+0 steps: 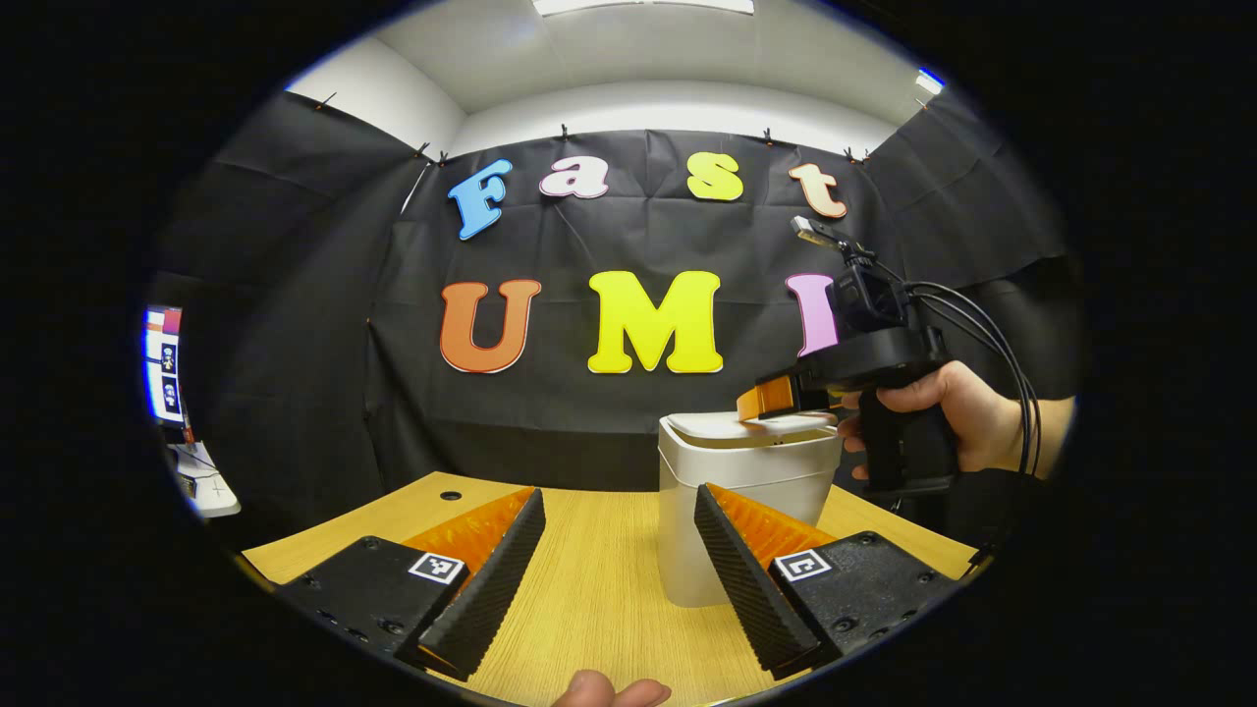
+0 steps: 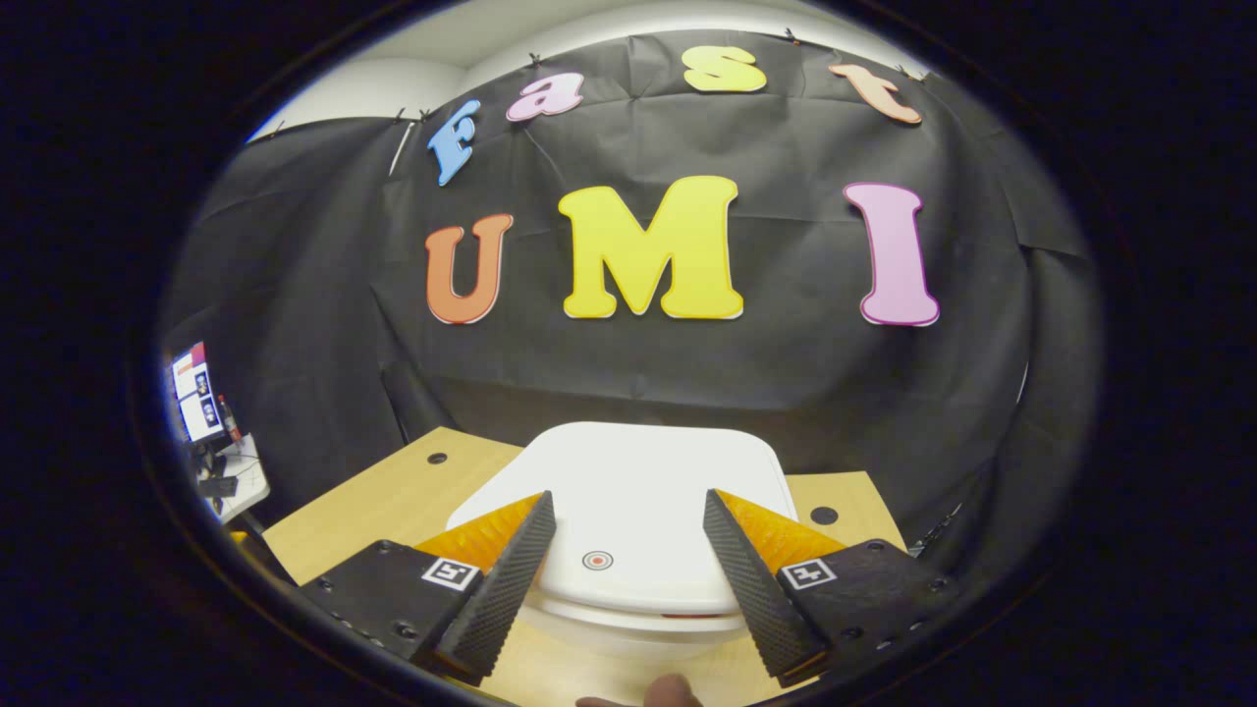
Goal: Press the lid of the desktop garbage bin to open it, pick up the crumpled paper on the desktop and throw it into the bin, then pick up the pop can on the desktop and drop it into the bin, and finally close the garbage bin lid.
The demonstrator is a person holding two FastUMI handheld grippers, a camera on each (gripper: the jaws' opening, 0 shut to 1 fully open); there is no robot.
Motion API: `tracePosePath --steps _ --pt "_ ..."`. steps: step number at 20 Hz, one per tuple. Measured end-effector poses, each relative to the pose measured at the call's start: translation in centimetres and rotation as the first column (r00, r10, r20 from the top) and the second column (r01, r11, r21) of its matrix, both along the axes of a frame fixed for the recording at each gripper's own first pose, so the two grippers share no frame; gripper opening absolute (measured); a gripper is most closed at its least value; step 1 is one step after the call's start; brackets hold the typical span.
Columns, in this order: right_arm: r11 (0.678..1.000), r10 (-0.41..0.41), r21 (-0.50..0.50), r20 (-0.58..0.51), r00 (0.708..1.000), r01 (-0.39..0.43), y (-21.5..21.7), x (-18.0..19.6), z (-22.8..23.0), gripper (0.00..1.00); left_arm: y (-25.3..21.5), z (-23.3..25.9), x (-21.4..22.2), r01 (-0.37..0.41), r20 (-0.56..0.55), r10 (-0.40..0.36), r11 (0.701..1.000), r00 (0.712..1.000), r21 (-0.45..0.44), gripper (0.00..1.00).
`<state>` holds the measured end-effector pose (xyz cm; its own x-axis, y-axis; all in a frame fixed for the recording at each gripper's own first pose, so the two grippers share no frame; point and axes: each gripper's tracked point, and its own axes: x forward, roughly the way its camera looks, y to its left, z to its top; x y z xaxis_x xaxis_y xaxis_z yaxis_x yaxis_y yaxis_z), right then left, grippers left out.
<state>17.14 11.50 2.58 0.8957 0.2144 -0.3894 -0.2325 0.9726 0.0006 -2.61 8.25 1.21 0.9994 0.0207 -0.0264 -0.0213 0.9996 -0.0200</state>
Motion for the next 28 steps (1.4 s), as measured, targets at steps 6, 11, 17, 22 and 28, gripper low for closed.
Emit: tracePosePath --steps 6,11,17,22,28 --pt "1.0 -0.009 -0.014 0.025 1.0 0.01 0.0 -0.3 -0.4 0.95 0.0 -0.6 0.4 -0.002 -0.015 0.002 1.0 1.0 -0.004 0.99" --pt "1.0 -0.017 0.009 0.044 0.999 0.017 -0.3 -0.7 -0.6 0.96 -0.2 -0.8 0.6 0.001 -0.017 -0.001 1.0 1.0 -0.004 0.99" --pt "1.0 0.008 -0.019 0.102 0.995 -0.006 -0.3 -1.0 -1.2 0.98 -0.9 -1.3 1.0 0.012 -0.03 -0.012 1.0 0.999 -0.02 0.99" --pt "1.0 0.007 -0.011 0.142 0.99 -0.006 -0.2 -1.0 -1.4 0.98 -1.6 -1.4 1.0 0.017 -0.034 -0.017 1.0 0.999 -0.014 0.99" --pt "0.999 0.039 0.03 0.141 0.989 -0.043 -0.1 -1.1 -0.7 0.97 -0.9 -0.8 0.8 -0.016 -0.016 0.016 1.0 1.0 0.003 0.98"
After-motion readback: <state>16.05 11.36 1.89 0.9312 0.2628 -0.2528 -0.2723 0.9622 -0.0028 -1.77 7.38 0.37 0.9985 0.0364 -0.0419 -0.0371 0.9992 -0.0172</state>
